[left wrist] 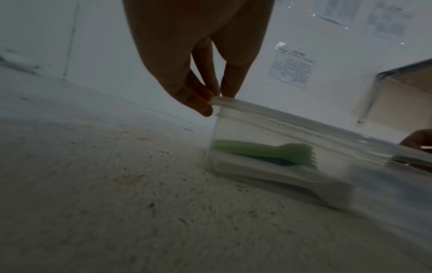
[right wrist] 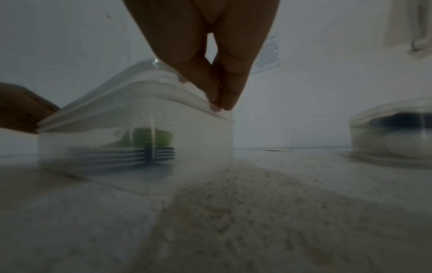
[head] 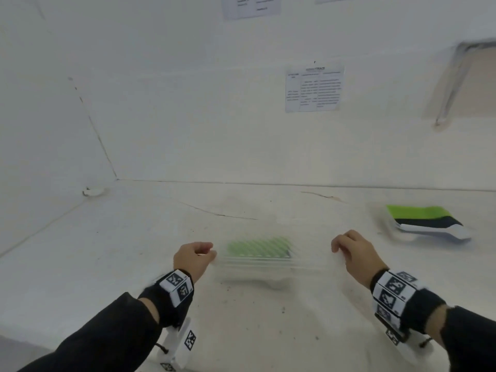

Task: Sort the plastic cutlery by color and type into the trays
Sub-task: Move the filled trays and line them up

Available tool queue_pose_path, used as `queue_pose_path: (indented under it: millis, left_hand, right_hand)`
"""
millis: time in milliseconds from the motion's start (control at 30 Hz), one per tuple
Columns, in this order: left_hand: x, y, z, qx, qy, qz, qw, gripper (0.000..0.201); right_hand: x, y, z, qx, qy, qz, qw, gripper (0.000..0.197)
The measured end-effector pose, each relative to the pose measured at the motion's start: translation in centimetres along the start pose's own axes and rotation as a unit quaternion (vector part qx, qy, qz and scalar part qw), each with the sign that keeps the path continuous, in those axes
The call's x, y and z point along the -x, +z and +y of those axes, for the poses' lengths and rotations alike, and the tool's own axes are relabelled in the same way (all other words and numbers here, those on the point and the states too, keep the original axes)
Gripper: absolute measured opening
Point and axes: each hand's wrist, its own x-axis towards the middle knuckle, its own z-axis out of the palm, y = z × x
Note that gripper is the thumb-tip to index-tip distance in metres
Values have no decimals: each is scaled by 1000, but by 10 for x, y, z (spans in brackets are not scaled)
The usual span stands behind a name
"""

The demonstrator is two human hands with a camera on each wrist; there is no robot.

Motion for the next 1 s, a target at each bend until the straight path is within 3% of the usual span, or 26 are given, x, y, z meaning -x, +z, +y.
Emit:
queue_pose_path:
  millis: [100, 267, 400, 600, 800, 1000]
  left_hand:
    - [-4, -1, -5, 12, 9, -19, 1000, 29]
    - [-15, 0, -12, 104, -60, -84, 989, 39]
    - [-17, -1, -13, 181, -114, -131, 968, 26]
    - [-13, -3, -18, 243, -114, -156, 951, 20]
    - [-7, -2, -18, 304, -139, -168, 928, 19]
    - [-2, 0, -23, 306, -114, -154, 933, 26]
  right_hand:
    - [-3, -9, -13, -15, 75, -16, 997, 44]
    - [-4, -21, -33, 4, 228, -85, 970, 12]
    - [-2, -16, -33, -38, 329, -109, 937, 49]
    - [-3, -19, -38, 15, 333, -153, 930, 46]
    - [-3, -22, -38, -41, 379, -165, 909, 39]
    - [-2, -22, -36, -57, 396, -159, 903, 41]
